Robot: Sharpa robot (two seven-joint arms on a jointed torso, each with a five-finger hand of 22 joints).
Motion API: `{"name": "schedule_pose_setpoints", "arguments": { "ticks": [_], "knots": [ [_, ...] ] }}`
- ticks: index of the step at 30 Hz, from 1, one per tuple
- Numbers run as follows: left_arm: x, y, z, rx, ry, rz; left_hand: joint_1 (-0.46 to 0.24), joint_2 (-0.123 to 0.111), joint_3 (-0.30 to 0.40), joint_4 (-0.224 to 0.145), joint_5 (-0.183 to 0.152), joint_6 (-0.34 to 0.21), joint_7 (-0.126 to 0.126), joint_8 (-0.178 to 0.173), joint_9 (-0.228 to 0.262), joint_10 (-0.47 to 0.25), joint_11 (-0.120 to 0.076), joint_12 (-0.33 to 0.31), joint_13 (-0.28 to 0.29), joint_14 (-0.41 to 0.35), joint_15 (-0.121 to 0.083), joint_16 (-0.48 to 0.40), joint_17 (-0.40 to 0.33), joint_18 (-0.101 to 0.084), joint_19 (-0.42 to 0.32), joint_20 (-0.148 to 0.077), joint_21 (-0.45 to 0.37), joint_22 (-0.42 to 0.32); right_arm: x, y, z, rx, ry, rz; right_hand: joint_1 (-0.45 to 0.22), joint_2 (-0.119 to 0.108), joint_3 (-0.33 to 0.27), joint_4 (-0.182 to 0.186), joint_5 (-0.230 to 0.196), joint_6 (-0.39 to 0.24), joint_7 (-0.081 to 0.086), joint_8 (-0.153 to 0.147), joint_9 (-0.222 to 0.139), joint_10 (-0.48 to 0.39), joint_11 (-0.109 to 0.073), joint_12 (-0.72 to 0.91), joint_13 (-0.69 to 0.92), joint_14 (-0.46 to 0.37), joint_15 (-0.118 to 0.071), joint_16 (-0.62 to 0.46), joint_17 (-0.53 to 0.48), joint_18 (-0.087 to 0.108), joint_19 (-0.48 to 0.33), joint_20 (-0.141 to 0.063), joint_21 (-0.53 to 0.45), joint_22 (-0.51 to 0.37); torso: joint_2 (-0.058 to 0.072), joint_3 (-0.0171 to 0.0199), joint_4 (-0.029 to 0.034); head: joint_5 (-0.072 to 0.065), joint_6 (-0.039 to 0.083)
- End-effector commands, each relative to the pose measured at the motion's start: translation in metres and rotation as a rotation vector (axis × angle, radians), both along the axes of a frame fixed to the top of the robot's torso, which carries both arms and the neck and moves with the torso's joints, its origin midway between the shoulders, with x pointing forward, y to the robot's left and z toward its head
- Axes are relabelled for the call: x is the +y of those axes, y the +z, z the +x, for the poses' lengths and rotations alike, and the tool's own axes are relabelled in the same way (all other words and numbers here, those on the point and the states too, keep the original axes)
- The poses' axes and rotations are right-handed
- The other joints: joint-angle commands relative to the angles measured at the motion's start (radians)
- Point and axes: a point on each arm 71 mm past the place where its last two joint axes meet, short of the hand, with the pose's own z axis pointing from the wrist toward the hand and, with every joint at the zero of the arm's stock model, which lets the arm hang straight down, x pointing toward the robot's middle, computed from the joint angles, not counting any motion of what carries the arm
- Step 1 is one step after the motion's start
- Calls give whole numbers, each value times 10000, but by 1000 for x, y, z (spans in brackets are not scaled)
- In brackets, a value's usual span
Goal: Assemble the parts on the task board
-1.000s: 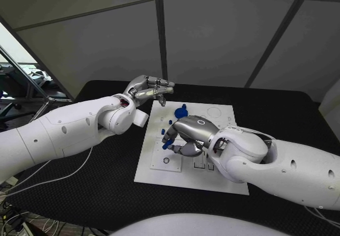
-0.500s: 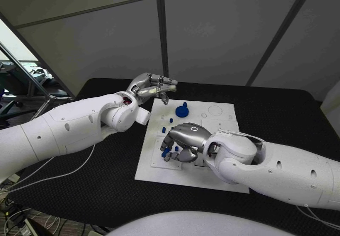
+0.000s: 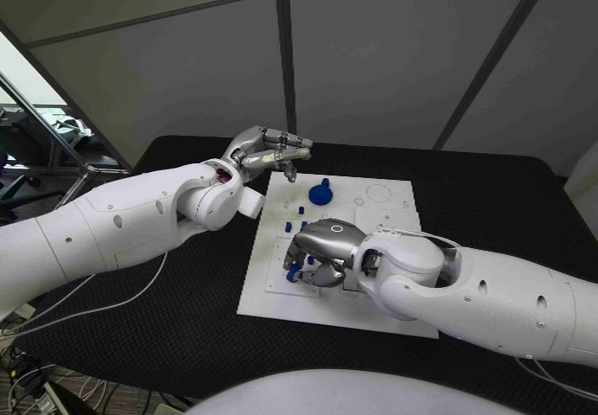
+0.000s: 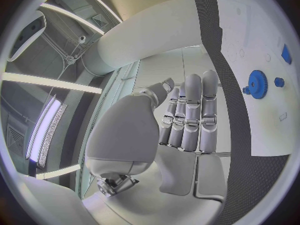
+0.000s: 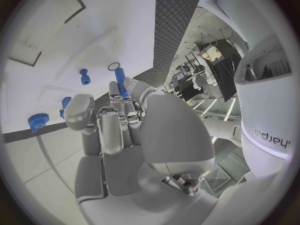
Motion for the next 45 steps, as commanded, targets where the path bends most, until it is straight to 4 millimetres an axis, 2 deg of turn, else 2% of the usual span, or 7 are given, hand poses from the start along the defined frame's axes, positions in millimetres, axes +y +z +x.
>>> {"name": "schedule_pose_setpoints", "arguments": {
  "ticks": [1,27,30,33,35,37,45],
  "knots": [
    [0,2,0,-6,-79,-72,-4,99,-58,-17,46,-101,4,-5,-2,-73,-6,32,-11,-26,25,-33,-16,-39,-57,32,-57,-16,1,-2,0,-51,89,-372,-56,-24,78,-2,45,10,74,-21,8,25,61,-62,-11,482,5,47,-3,-144,-47,13,4,-8,-1,4,-3,-6,-9],
    [1,1,0,21,-86,-58,-13,101,-71,-8,43,-109,8,-1,-1,-83,-2,46,-14,-28,29,-32,-30,-39,-55,34,-63,-19,4,-7,0,-181,138,-1101,-225,-86,23,46,1,-66,87,-109,-19,-16,85,-190,-18,465,34,23,-58,-126,-115,45,-58,-80,3,0,-1,16,-46],
    [1,1,0,24,-86,-57,-13,101,-71,-8,43,-109,8,-1,-1,-83,-2,46,-14,-28,29,-32,-30,-39,-55,34,-63,-19,6,-9,0,-147,208,-1033,-599,-316,-137,227,50,-574,249,-401,-149,-626,266,-525,-101,443,194,-12,-128,-115,-209,142,-167,-207,-6,-7,2,14,-52],
    [1,1,0,28,-89,-55,-13,101,-71,-8,43,-109,8,-1,-1,-83,-2,46,-14,-28,29,-32,-30,-39,-55,34,-63,-19,6,-10,-1,-145,208,-926,-792,-521,-368,313,-25,-1363,260,-417,-296,-1432,393,-507,-93,415,298,-42,-197,-60,-337,262,-338,-404,-9,-12,9,13,-48],
    [1,1,0,31,-93,-55,-13,101,-71,-8,43,-109,8,-1,-1,-83,-2,46,-14,-28,29,-32,-30,-39,-55,34,-63,-19,6,-10,-1,-170,192,-810,-823,-582,-567,322,-86,-1733,219,-417,-307,-1946,431,-510,-97,402,332,-51,-226,-15,-461,311,-514,-614,-8,-12,13,12,-46],
    [1,1,0,35,-92,-51,-13,101,-71,-8,43,-109,8,-1,-1,-83,-2,46,-14,-28,29,-32,-30,-39,-55,34,-63,-19,6,-9,-1,-232,167,-615,-806,-569,-916,326,-106,-2185,56,-396,-290,-2534,523,-438,-73,368,401,-95,-320,53,-654,380,-807,-957,-10,-4,5,20,-48],
    [2,1,0,52,-69,-33,-15,103,-79,-4,42,-115,9,2,0,-92,-1,55,-16,-29,31,-31,-40,-39,-55,37,-69,-22,3,-3,-1,-612,44,248,-616,-423,-1538,273,57,-2944,-246,-415,-308,-3294,646,-193,-62,211,503,-341,-758,183,-1044,483,-1415,-1655,-9,0,-3,12,-42]
  ]
}}
